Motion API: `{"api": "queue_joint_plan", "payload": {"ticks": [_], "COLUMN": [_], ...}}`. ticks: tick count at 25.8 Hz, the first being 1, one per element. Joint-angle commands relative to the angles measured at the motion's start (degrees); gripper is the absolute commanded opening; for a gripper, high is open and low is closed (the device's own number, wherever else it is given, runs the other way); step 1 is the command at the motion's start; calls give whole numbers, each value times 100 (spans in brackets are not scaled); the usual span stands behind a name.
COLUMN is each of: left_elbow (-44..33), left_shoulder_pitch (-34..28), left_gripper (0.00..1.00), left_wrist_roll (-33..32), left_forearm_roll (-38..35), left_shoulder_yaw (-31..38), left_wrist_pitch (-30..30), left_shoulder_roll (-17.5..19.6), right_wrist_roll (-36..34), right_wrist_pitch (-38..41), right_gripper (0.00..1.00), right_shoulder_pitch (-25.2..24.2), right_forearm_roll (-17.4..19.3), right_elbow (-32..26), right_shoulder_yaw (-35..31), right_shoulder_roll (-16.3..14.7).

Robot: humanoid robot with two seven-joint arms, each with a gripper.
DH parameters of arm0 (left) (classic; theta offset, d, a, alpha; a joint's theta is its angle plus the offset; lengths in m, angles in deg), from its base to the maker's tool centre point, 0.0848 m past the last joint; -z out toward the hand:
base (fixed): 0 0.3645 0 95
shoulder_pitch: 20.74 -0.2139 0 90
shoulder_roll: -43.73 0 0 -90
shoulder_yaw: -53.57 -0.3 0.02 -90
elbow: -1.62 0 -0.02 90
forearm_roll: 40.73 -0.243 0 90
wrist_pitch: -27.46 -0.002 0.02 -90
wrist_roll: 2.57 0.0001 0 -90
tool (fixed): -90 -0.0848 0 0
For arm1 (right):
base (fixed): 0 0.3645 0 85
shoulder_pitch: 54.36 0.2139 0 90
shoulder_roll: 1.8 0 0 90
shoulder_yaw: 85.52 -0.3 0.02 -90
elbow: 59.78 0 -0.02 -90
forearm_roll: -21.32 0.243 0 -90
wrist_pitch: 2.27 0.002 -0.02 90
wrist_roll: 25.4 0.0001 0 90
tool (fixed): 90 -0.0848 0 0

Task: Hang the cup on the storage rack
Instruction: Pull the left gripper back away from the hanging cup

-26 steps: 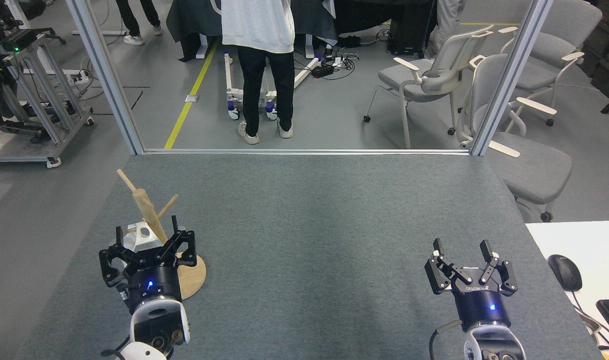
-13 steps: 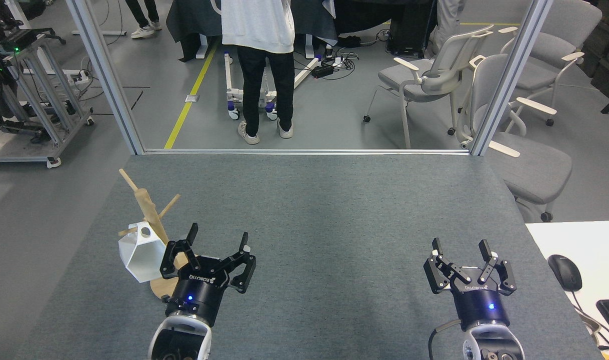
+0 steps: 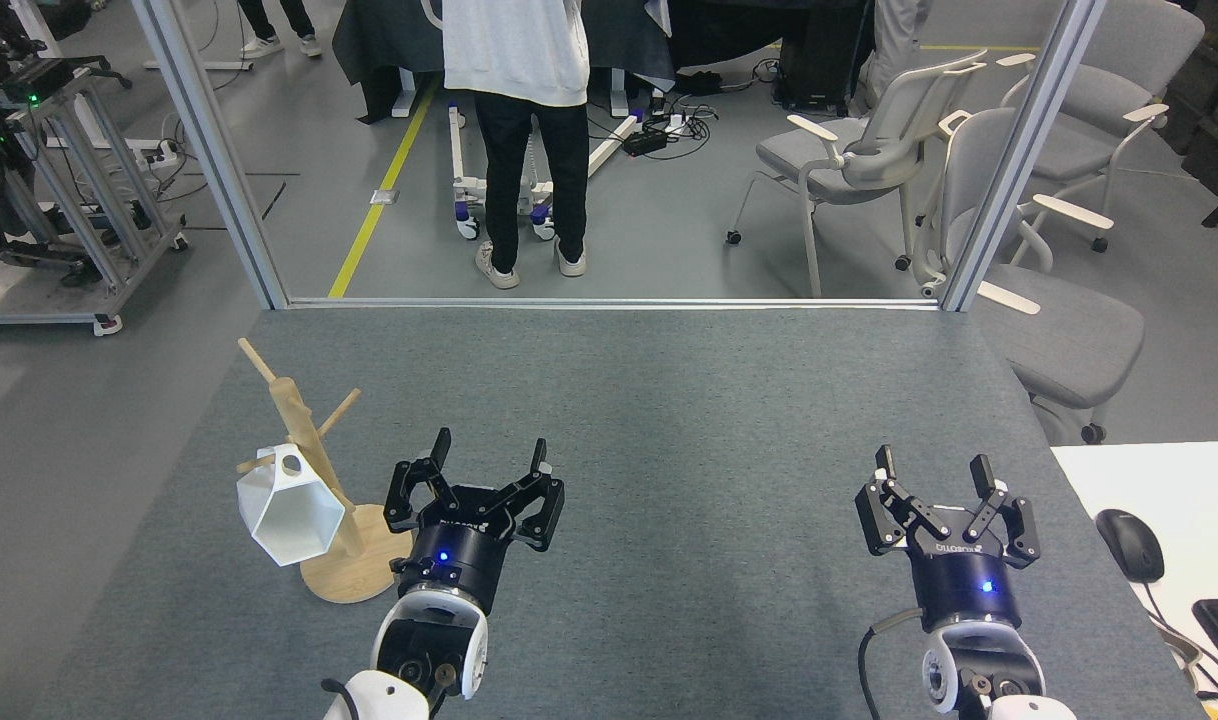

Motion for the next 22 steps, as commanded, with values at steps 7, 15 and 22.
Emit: {"api": "queue_joint_plan", "payload": {"ticks": [7, 15, 22], "left_elbow": [-197, -197, -197], "left_shoulder_pitch": [-201, -201, -192], "left_gripper": [99, 99, 99], "left_wrist_roll": [72, 81, 81], "left_forearm_roll": [0, 0, 0], "left_shoulder_yaw": [41, 41, 41], "left_wrist_pitch": [-320, -347, -347], "left_shoulder_roll": [29, 29, 38], "right_wrist_roll": [-6, -6, -6], "right_wrist_pitch": [2, -24, -42], "right_gripper": [99, 99, 99], "right_shoulder_pitch": [-35, -184, -219], "right_forearm_roll": [24, 59, 112], "right_elbow": [0, 0, 0], "right_shoulder_yaw": [-106, -440, -440], "right_shoulder_roll": [-222, -275, -266]}}
